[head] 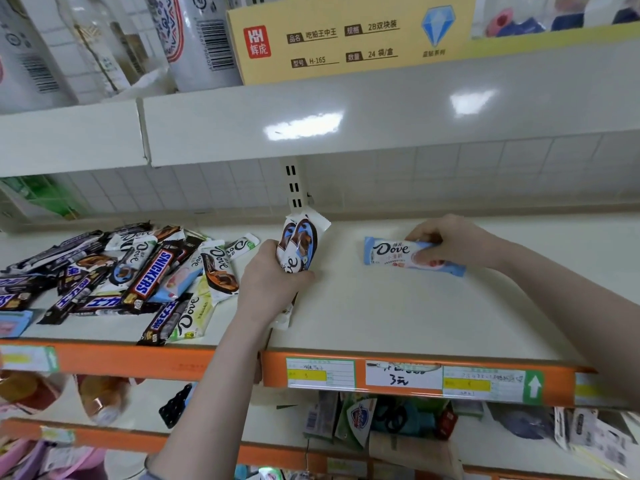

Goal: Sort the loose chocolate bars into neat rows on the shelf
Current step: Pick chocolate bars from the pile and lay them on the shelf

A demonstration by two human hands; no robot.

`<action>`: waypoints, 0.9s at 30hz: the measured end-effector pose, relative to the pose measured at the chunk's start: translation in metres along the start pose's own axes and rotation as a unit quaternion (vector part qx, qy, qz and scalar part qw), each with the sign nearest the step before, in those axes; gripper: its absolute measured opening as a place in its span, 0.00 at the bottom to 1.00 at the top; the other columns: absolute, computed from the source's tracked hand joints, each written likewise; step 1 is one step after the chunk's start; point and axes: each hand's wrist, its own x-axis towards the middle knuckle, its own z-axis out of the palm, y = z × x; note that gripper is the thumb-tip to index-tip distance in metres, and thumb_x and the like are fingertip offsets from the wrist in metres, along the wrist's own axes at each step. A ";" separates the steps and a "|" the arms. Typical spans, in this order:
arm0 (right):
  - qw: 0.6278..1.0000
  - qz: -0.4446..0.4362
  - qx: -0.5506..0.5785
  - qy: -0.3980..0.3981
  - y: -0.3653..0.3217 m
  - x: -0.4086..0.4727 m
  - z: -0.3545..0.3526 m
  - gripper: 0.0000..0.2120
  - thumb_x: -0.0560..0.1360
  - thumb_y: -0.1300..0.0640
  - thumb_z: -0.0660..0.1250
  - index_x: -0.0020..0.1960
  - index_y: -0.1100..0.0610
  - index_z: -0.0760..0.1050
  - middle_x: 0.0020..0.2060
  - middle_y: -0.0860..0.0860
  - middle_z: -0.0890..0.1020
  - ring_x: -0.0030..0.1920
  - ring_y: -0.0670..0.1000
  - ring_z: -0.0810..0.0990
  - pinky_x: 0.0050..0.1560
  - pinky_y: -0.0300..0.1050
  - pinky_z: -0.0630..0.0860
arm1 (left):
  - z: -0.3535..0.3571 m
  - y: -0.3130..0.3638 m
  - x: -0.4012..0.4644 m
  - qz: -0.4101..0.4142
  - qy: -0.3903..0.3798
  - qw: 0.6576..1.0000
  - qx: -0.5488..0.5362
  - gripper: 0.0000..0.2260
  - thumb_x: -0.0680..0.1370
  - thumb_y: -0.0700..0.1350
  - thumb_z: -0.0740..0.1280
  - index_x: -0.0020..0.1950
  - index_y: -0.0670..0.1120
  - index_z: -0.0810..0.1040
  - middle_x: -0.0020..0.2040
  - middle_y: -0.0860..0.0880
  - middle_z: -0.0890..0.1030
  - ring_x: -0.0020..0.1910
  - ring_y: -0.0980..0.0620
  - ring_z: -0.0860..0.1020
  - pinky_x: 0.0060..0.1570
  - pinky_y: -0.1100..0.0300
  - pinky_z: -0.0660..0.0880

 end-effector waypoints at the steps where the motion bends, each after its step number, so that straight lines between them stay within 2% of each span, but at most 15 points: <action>1: 1.000 -0.001 -0.002 0.014 -0.002 0.005 0.000 0.10 0.70 0.61 0.70 0.50 0.53 0.80 0.44 0.50 0.83 0.37 0.46 0.76 0.33 0.28 0.68 | -0.001 -0.001 0.000 0.001 -0.002 1.000 0.006 0.15 0.67 0.45 0.74 0.45 0.45 0.69 0.37 0.53 0.73 0.38 0.50 0.72 0.33 0.60 0.66; 3: 0.999 0.007 -0.016 0.035 -0.005 0.019 0.001 0.11 0.70 0.61 0.70 0.53 0.54 0.80 0.44 0.50 0.81 0.41 0.47 0.75 0.34 0.28 0.66 | -0.002 -0.002 0.000 0.001 -0.009 1.000 0.019 0.16 0.67 0.45 0.74 0.46 0.46 0.69 0.37 0.54 0.72 0.36 0.54 0.71 0.32 0.60 0.66; 5: 0.998 0.012 -0.019 0.052 -0.006 0.036 0.003 0.13 0.70 0.61 0.70 0.54 0.55 0.79 0.48 0.51 0.81 0.45 0.49 0.76 0.42 0.37 0.71 | -0.004 -0.003 0.002 -0.002 -0.018 0.999 0.033 0.16 0.66 0.46 0.74 0.45 0.46 0.69 0.36 0.54 0.72 0.35 0.56 0.71 0.31 0.61 0.65; 7: 0.998 0.013 -0.008 0.062 -0.008 0.051 0.005 0.13 0.69 0.62 0.69 0.53 0.55 0.79 0.50 0.53 0.82 0.47 0.53 0.79 0.48 0.46 0.76 | -0.006 -0.004 0.003 -0.004 -0.026 0.999 0.043 0.16 0.66 0.46 0.74 0.45 0.46 0.69 0.37 0.54 0.73 0.37 0.54 0.71 0.31 0.62 0.65; 8: 0.998 0.011 -0.007 0.066 -0.011 0.057 0.006 0.14 0.69 0.63 0.69 0.54 0.55 0.79 0.50 0.53 0.83 0.48 0.53 0.79 0.49 0.47 0.76 | -0.006 -0.005 0.004 -0.003 -0.029 0.998 0.048 0.16 0.66 0.46 0.74 0.45 0.46 0.69 0.37 0.54 0.73 0.38 0.53 0.72 0.31 0.62 0.66; 12: 0.997 0.006 -0.011 0.072 -0.014 0.081 0.012 0.15 0.69 0.63 0.68 0.55 0.57 0.79 0.50 0.53 0.82 0.50 0.53 0.79 0.51 0.45 0.73 | -0.006 -0.006 0.007 0.001 -0.042 0.997 0.064 0.16 0.67 0.47 0.74 0.46 0.47 0.69 0.38 0.53 0.74 0.43 0.49 0.74 0.36 0.59 0.68; 17: 0.996 0.017 -0.015 0.091 -0.006 0.100 0.023 0.16 0.65 0.64 0.68 0.52 0.55 0.80 0.45 0.53 0.83 0.44 0.50 0.77 0.42 0.40 0.69 | -0.003 -0.008 0.008 0.006 -0.051 0.996 0.074 0.16 0.66 0.48 0.73 0.46 0.46 0.69 0.40 0.51 0.74 0.46 0.46 0.75 0.40 0.57 0.70; 22: 0.995 -0.002 -0.017 0.102 -0.001 0.108 0.026 0.16 0.67 0.62 0.70 0.55 0.54 0.80 0.48 0.53 0.83 0.48 0.52 0.78 0.47 0.43 0.71 | 0.002 -0.009 0.012 0.017 -0.069 0.995 0.070 0.17 0.66 0.47 0.74 0.47 0.46 0.69 0.42 0.51 0.75 0.46 0.47 0.76 0.42 0.56 0.72; 27: 0.990 -0.011 -0.064 0.121 0.001 0.112 0.027 0.18 0.70 0.61 0.70 0.59 0.58 0.78 0.55 0.58 0.80 0.56 0.57 0.76 0.53 0.46 0.70 | 0.006 -0.009 0.018 0.019 -0.077 0.994 0.079 0.18 0.66 0.48 0.74 0.49 0.44 0.70 0.44 0.49 0.76 0.47 0.46 0.76 0.45 0.54 0.74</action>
